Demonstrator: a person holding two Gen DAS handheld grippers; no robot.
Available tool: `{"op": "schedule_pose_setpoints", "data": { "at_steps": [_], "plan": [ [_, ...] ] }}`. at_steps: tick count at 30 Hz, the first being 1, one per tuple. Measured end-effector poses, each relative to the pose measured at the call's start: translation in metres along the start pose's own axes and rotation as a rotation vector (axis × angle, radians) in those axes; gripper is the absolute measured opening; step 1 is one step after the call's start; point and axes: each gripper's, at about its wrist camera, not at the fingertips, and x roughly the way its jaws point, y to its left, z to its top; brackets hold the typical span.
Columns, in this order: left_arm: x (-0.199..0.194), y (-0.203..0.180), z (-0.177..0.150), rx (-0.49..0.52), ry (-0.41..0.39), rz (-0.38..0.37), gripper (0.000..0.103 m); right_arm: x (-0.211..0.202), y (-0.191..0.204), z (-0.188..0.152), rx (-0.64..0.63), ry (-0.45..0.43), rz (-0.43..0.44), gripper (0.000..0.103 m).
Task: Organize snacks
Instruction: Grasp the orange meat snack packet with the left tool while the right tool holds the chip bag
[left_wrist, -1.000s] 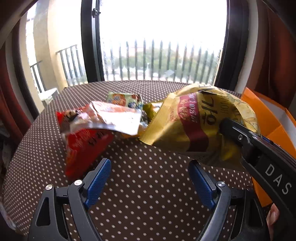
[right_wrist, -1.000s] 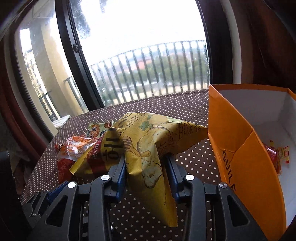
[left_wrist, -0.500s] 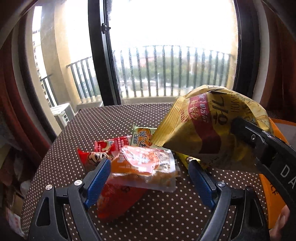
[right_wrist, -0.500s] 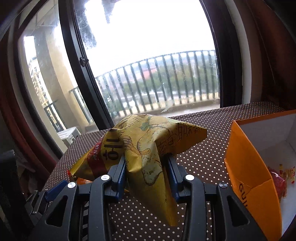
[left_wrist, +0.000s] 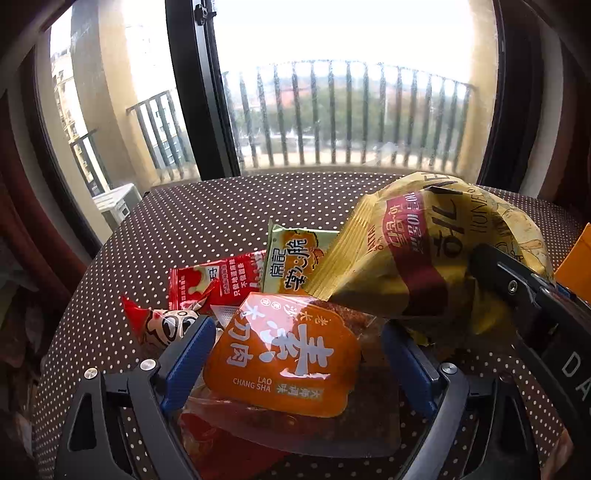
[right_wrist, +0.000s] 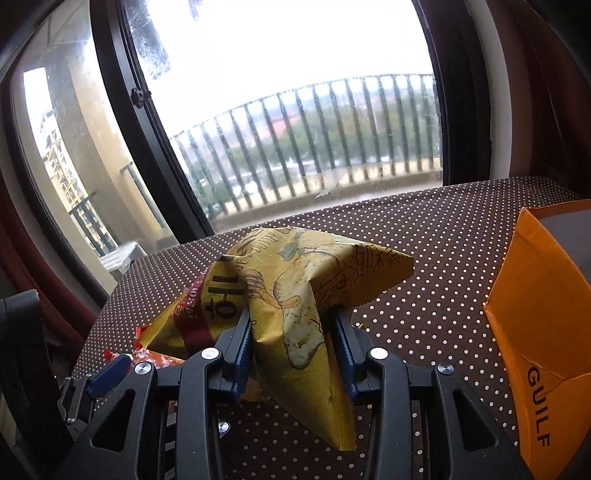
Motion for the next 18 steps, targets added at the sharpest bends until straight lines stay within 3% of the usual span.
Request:
{"op": "schedule_pose_setpoints", "data": {
  "at_steps": [3, 11, 18],
  "plan": [
    [-0.002, -0.004, -0.002, 0.016, -0.026, 0.025, 0.089, 0.002, 0.005, -0.004, -0.033, -0.009, -0.015, 0.042],
    [-0.008, -0.007, -0.010, 0.021, -0.040, 0.020, 0.058, -0.003, 0.009, -0.009, -0.076, -0.015, -0.024, 0.042],
    [-0.015, -0.008, -0.014, -0.013, -0.023, -0.031, 0.051, -0.007, 0.008, -0.010, -0.092, -0.002, -0.015, 0.042]
  ]
}}
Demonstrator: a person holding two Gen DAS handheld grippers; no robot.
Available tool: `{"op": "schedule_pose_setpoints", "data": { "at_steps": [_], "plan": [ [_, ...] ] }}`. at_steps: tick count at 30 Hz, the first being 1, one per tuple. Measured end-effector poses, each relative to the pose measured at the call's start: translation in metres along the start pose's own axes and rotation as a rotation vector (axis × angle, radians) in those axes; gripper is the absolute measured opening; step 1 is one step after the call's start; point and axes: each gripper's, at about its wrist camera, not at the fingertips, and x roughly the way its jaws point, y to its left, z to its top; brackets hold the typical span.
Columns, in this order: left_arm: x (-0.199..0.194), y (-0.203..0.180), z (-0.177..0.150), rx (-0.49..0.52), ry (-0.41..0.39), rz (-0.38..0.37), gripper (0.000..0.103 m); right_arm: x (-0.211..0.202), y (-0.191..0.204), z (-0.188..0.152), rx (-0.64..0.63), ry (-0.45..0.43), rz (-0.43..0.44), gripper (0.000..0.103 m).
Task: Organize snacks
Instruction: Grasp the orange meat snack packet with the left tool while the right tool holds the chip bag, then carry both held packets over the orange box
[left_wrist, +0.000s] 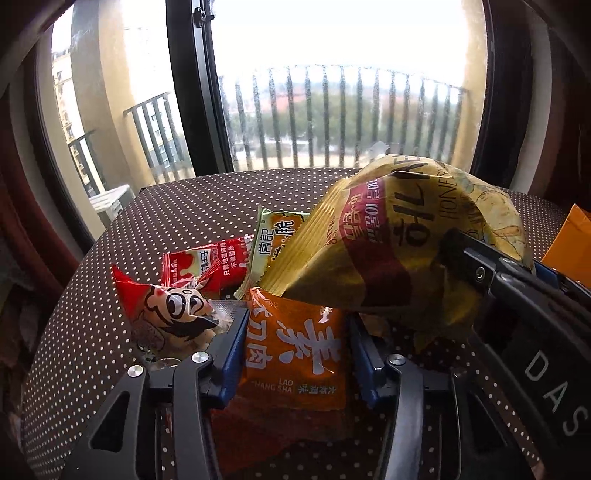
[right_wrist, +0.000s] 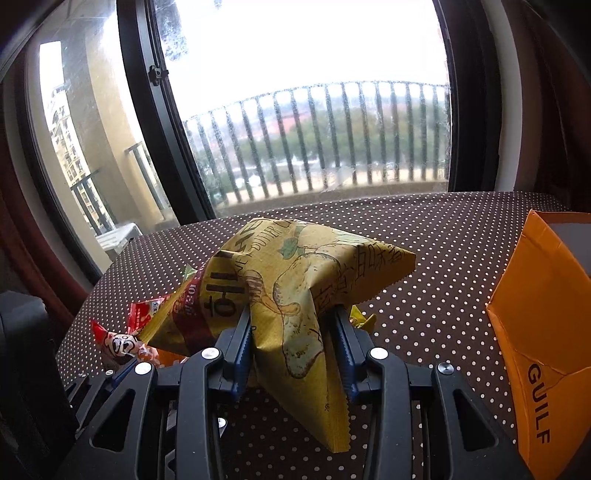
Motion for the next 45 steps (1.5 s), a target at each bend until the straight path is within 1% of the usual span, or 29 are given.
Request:
{"op": "schedule_pose_setpoints", "data": {
  "at_steps": [10, 22, 32, 37, 45],
  "plan": [
    [-0.023, -0.005, -0.012, -0.057, -0.009, -0.048, 0.051, -0.021, -0.002, -0.004, -0.018, -0.022, -0.012, 0.042],
    [-0.057, -0.018, -0.028, -0.086, -0.040, -0.075, 0.051, -0.059, -0.010, -0.015, -0.021, -0.070, -0.024, 0.042],
    [-0.085, -0.027, -0.037, -0.086, -0.084, -0.077, 0.051, -0.087, -0.014, -0.023, -0.008, -0.120, -0.027, 0.042],
    [-0.095, -0.031, -0.034, -0.080, -0.103, -0.084, 0.051, -0.098, -0.016, -0.023, -0.006, -0.143, -0.029, 0.042],
    [-0.118, -0.041, -0.028, -0.059, -0.163, -0.090, 0.050, -0.108, -0.018, -0.018, 0.003, -0.208, -0.031, 0.042]
  ]
}}
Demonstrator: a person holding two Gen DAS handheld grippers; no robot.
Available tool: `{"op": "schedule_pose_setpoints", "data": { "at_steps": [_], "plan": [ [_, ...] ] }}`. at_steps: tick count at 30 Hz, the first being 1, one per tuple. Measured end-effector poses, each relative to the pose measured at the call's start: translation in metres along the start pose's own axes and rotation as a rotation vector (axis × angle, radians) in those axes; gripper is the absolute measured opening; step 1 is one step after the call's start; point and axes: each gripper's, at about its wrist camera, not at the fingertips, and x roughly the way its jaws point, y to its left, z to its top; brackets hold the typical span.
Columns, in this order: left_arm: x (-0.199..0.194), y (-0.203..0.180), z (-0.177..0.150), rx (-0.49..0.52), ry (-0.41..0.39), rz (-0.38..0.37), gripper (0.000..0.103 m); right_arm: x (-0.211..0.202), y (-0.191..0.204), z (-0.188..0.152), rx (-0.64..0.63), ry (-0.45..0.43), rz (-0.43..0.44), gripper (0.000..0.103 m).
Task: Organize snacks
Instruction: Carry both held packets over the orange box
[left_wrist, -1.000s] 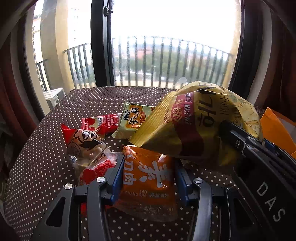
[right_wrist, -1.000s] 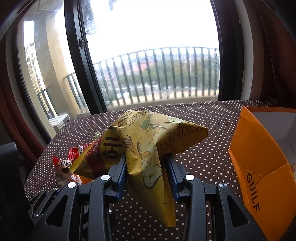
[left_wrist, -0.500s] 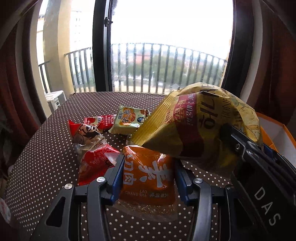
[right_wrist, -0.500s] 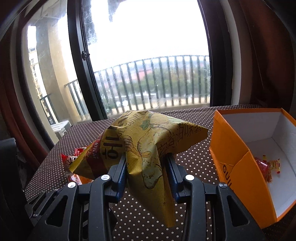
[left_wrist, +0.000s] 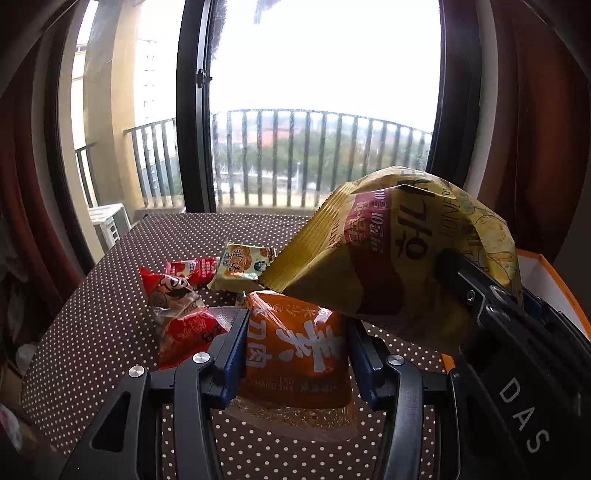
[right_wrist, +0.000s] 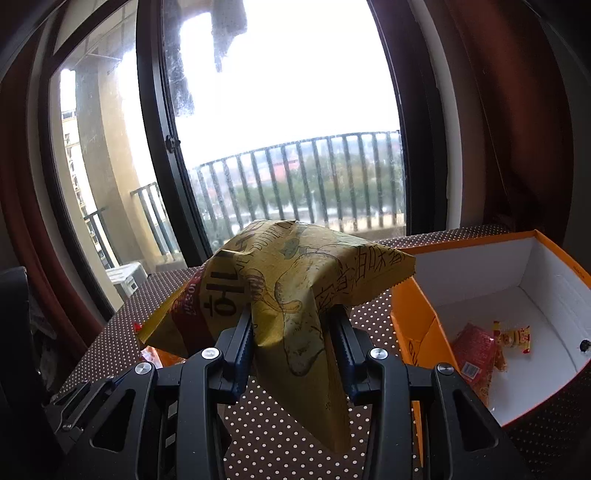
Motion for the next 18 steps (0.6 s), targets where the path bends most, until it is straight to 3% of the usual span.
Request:
{"op": "schedule_pose_setpoints", "data": {
  "at_steps": [18],
  "plan": [
    [-0.020, -0.048, 0.031, 0.060, -0.102, -0.069, 0.051, -0.012, -0.024, 0.016, 0.016, -0.122, -0.040, 0.042]
  ]
}}
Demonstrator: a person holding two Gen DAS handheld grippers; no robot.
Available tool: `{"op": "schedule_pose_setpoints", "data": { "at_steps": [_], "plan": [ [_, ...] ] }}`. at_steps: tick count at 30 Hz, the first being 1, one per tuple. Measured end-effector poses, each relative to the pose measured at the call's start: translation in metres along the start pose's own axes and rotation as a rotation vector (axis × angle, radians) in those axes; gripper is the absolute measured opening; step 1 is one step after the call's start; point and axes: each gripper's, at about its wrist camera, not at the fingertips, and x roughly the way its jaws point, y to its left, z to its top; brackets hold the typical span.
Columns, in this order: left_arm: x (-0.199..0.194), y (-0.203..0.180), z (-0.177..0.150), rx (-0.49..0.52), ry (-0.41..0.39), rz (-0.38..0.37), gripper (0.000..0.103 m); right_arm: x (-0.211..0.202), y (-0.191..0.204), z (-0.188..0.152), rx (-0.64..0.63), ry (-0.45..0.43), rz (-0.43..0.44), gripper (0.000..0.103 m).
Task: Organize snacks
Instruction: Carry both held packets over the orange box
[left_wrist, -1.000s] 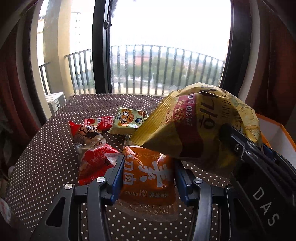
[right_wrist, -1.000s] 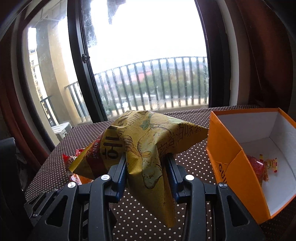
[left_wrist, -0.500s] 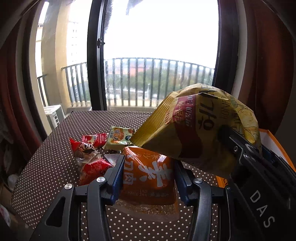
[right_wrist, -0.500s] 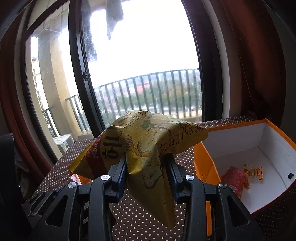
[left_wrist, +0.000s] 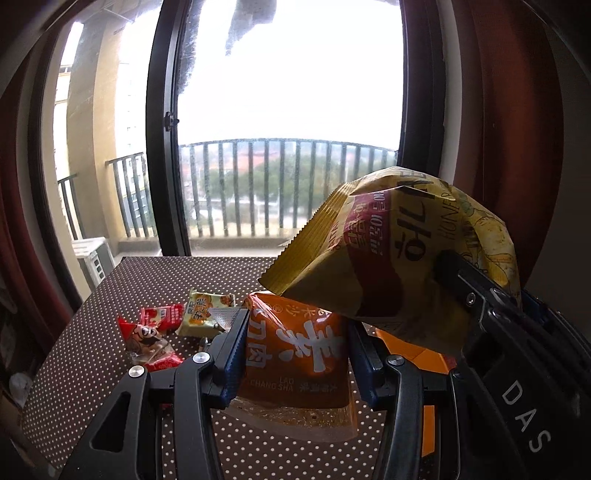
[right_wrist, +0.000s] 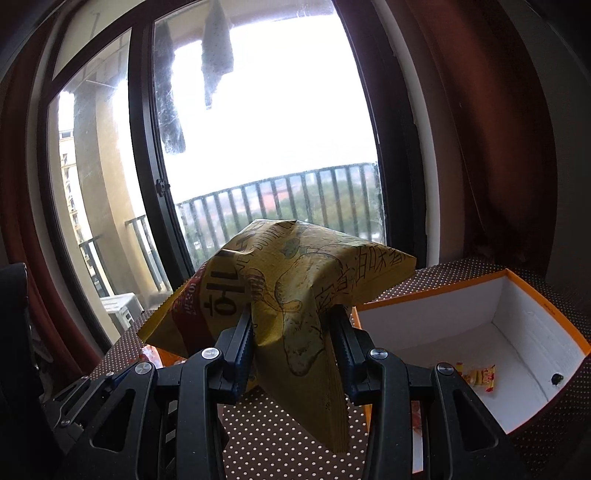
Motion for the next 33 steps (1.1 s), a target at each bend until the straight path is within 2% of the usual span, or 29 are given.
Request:
{"op": "schedule_pose_setpoints", "data": {
  "at_steps": [6, 19, 28, 33],
  "plan": [
    [0.005, -0.024, 0.004, 0.041, -0.016, -0.046, 0.051, -0.008, -0.024, 0.004, 0.032, -0.026, -0.032, 0.042],
    [0.031, -0.091, 0.013, 0.114, 0.016, -0.155, 0.051, -0.006, -0.083, 0.012, 0.090, -0.048, -0.147, 0.042],
    [0.061, -0.122, 0.009, 0.158, 0.081, -0.201, 0.051, -0.007, -0.124, 0.007, 0.118, -0.024, -0.212, 0.042],
    [0.072, -0.149, 0.003, 0.215, 0.118, -0.225, 0.051, -0.004, -0.139, 0.004, 0.146, -0.002, -0.235, 0.042]
  ]
}}
